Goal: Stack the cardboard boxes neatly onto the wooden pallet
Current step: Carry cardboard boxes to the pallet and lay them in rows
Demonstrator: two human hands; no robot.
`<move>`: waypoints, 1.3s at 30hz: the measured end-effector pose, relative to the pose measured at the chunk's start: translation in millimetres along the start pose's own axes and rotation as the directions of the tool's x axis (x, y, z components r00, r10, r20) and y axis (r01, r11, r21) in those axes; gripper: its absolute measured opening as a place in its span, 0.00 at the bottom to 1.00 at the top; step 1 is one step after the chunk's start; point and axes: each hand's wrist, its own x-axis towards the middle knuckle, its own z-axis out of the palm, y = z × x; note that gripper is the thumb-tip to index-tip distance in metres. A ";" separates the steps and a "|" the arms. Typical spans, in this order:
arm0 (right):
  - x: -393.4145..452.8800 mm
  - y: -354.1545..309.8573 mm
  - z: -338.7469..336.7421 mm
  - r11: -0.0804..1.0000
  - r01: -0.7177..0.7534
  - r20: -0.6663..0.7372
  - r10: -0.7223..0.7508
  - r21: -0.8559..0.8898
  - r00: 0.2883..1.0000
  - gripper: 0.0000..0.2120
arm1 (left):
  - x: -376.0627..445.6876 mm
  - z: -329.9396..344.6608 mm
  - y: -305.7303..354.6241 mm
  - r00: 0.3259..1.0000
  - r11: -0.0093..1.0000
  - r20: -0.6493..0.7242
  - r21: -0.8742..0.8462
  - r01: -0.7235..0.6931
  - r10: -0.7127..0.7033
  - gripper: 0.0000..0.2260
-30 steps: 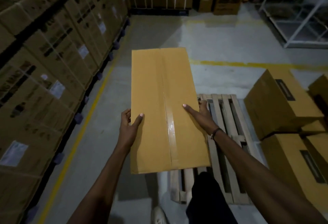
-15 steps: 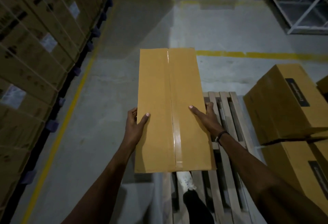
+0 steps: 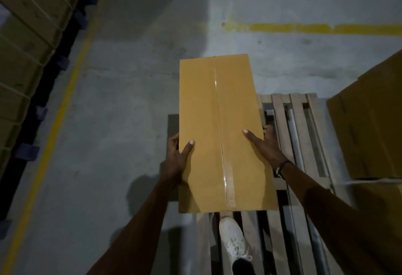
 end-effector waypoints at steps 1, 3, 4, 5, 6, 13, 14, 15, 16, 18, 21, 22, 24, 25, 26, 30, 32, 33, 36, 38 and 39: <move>18.6 11.8 3.8 1.000 -0.008 0.004 0.008 0.000 1.000 0.50 | 17.0 5.0 -13.5 1.000 1.000 0.001 0.006 0.010 -0.010 0.24; 52.5 34.7 12.0 1.000 -0.023 0.013 0.023 -0.002 1.000 0.50 | 48.0 14.0 -39.8 1.000 1.000 0.001 0.005 0.019 -0.019 0.22; 68.7 46.9 15.4 0.999 -0.032 0.017 0.032 -0.002 0.999 0.50 | 62.0 18.7 -51.8 1.000 1.000 0.003 -0.004 0.024 -0.024 0.22; 84.3 59.0 18.2 0.999 -0.036 0.020 0.036 -0.001 0.999 0.49 | 75.2 24.2 -63.9 0.999 0.999 0.006 -0.011 0.031 -0.031 0.21; 99.2 71.8 21.0 0.999 -0.037 0.024 0.037 0.002 0.999 0.50 | 88.2 29.7 -76.6 0.999 0.999 0.010 -0.015 0.040 -0.040 0.21; 175.3 150.5 38.2 0.999 -0.029 -0.012 0.029 -0.019 1.000 0.36 | 152.8 59.9 -157.0 0.999 0.999 0.020 -0.005 0.046 -0.046 0.21; 183.8 160.2 40.2 0.999 -0.030 -0.009 0.029 -0.021 1.000 0.35 | 158.7 62.5 -169.2 0.999 0.999 0.024 -0.002 0.048 -0.048 0.21; 190.6 168.3 42.2 0.999 -0.028 -0.004 0.028 -0.021 1.000 0.35 | 163.5 65.0 -181.0 0.998 0.999 0.023 0.001 0.051 -0.051 0.21; 196.9 176.4 43.8 0.999 -0.025 0.000 0.025 -0.025 1.000 0.35 | 167.6 66.8 -192.0 0.999 0.999 0.018 -0.002 0.049 -0.049 0.20; 208.7 192.1 45.8 0.999 -0.027 0.001 0.027 -0.017 1.000 0.36 | 173.5 70.6 -208.7 0.999 0.999 0.009 -0.003 0.042 -0.042 0.20; 219.0 207.7 45.3 1.000 -0.022 -0.003 0.022 -0.008 1.000 0.36 | 180.5 76.1 -221.9 1.000 1.000 0.004 0.010 0.017 -0.017 0.23; 220.8 210.5 44.5 1.000 -0.012 -0.005 0.012 -0.011 1.000 0.35 | 182.5 77.2 -224.7 1.000 1.000 0.002 0.013 0.012 -0.012 0.23; 222.5 214.4 44.0 1.000 0.003 -0.011 -0.003 -0.019 1.000 0.35 | 184.2 77.7 -228.0 1.000 1.000 -0.003 0.018 0.000 0.000 0.25; 222.9 214.9 44.4 1.000 0.005 -0.010 -0.005 -0.020 1.000 0.36 | 183.9 77.3 -228.0 1.000 1.000 0.001 0.022 -0.002 0.002 0.26; 221.9 215.0 44.6 1.000 0.001 -0.012 -0.001 -0.019 1.000 0.36 | 183.1 76.8 -228.2 1.000 1.000 0.012 0.026 -0.001 0.001 0.28; 209.7 218.6 44.8 0.999 -0.052 -0.008 0.052 0.006 0.999 0.41 | 170.9 75.1 -223.9 0.999 0.999 0.042 0.037 0.016 -0.017 0.30; 193.3 222.8 44.1 0.997 -0.077 0.003 0.077 0.023 0.997 0.44 | 156.1 72.6 -221.2 0.997 0.999 0.071 0.051 0.010 -0.014 0.34; 183.8 227.0 43.4 0.996 -0.088 0.010 0.088 0.022 0.996 0.47 | 146.6 70.3 -222.8 0.997 0.998 0.081 0.064 0.002 -0.007 0.35; 154.7 248.1 41.8 0.993 -0.120 0.029 0.120 0.000 0.992 0.50 | 111.6 62.9 -235.1 0.992 0.996 0.121 0.078 -0.034 0.024 0.32; 133.8 263.2 43.1 0.992 -0.127 0.035 0.127 -0.003 0.991 0.44 | 87.0 57.0 -246.0 0.989 0.998 0.147 0.061 -0.032 0.023 0.28; 122.3 269.9 44.8 0.993 -0.121 0.037 0.120 0.005 0.992 0.41 | 75.8 53.4 -252.3 0.987 0.998 0.159 0.051 -0.034 0.025 0.27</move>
